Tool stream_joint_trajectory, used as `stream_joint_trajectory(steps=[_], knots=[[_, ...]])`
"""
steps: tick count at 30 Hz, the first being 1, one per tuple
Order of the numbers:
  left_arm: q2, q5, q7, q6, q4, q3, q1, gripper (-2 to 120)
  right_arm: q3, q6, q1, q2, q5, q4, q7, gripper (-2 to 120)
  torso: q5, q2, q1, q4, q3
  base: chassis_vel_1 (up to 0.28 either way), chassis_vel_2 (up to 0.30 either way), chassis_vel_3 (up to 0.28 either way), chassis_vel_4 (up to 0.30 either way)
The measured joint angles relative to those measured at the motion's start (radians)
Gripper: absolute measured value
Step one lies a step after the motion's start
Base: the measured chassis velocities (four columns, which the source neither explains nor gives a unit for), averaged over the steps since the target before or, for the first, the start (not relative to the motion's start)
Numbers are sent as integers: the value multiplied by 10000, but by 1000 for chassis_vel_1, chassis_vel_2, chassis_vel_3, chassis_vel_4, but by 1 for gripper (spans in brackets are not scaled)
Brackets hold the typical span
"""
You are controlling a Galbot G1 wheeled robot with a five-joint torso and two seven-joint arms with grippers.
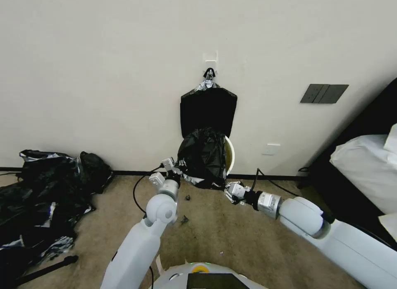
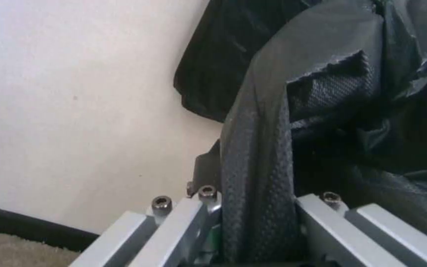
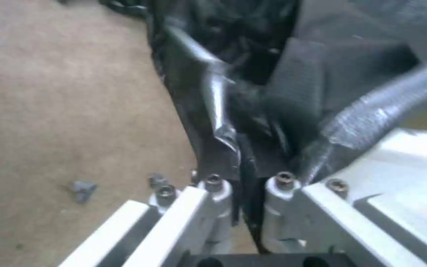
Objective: Place a trash bag onto the trash bin.
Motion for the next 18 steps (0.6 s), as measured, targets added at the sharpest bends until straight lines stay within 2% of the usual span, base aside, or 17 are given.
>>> stream_joint_trajectory(steps=[2, 3, 6, 10, 13, 17, 18], knots=[[4, 10, 5, 0, 0, -11, -5, 1, -1, -7, -31, -26, 216, 186, 422, 14, 0, 0, 0, -1, 0, 0, 0, 0, 0], [4, 10, 5, 0, 0, -11, -5, 1, -1, -7, -31, -26, 216, 186, 422, 14, 0, 0, 0, -1, 0, 0, 0, 0, 0], [2, 67, 39, -37, 31, -67, 25, 1, 126, -29, -153, -136, 883, 661, 746, 31, -1, 0, -1, -1, 0, 0, 0, 0, 0], [8, 94, 58, -115, 113, -148, 44, 1, 268, 11, -228, -177, 1340, 956, 958, 41, -2, 0, 0, 0, 0, 0, 0, 0, 0], [35, 192, 73, -118, 217, -182, 21, 1, 339, 202, -229, -140, 1987, 1234, 1173, 56, -4, 0, 0, 1, -1, 0, 0, 0, 0], [83, 197, 75, -82, 252, -157, 17, 1, 349, 192, -183, -119, 2623, 1357, 1272, 63, 2, 0, 0, 4, 1, 0, 0, 0, 0], [84, 235, 108, -70, 264, -133, 3, 1, 353, 136, -81, -114, 3154, 1463, 1299, 71, -6, 0, 0, 0, 0, 0, 0, 0, 0]])
